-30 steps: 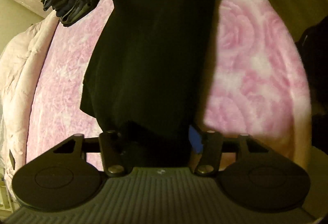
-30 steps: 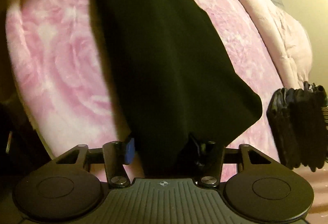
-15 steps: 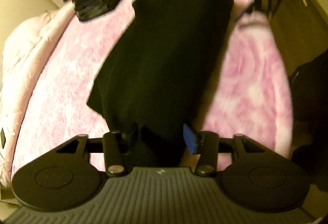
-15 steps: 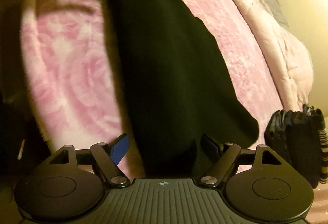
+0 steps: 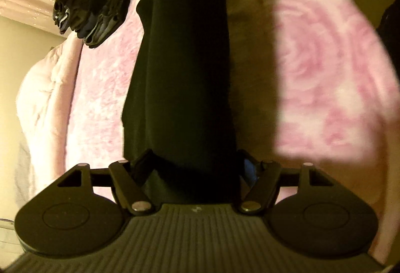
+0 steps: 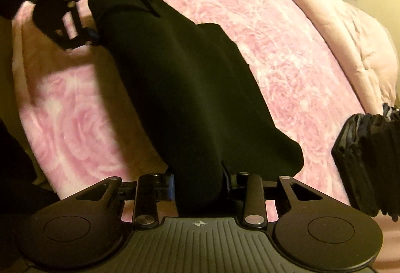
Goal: Fold clothes
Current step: 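Lift the folded jacket off the bedspread with both tools, then carry the held jacket with both tools toward the stack of folded clothes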
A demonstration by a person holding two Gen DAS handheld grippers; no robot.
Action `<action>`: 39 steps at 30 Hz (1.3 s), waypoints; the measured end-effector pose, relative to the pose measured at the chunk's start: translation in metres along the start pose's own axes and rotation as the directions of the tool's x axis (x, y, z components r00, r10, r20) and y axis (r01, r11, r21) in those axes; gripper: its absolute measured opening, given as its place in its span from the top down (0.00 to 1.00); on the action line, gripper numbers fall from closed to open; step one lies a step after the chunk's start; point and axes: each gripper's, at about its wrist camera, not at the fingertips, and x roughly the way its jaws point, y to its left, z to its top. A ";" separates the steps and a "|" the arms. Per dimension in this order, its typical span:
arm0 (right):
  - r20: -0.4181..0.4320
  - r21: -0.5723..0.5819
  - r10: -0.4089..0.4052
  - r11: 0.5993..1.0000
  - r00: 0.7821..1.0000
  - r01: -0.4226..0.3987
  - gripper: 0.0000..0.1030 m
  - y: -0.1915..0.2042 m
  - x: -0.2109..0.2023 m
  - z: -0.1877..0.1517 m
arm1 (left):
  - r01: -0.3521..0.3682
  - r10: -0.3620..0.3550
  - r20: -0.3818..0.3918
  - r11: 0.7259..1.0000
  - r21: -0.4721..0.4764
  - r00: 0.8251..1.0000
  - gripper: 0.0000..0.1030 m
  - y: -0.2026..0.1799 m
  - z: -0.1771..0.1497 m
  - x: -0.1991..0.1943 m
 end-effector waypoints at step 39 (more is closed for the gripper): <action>-0.122 -0.084 -0.111 0.991 0.986 0.101 0.66 -0.012 -0.066 0.005 | 0.291 -0.287 0.045 0.945 -0.147 0.957 0.66 0.110 0.005 -0.067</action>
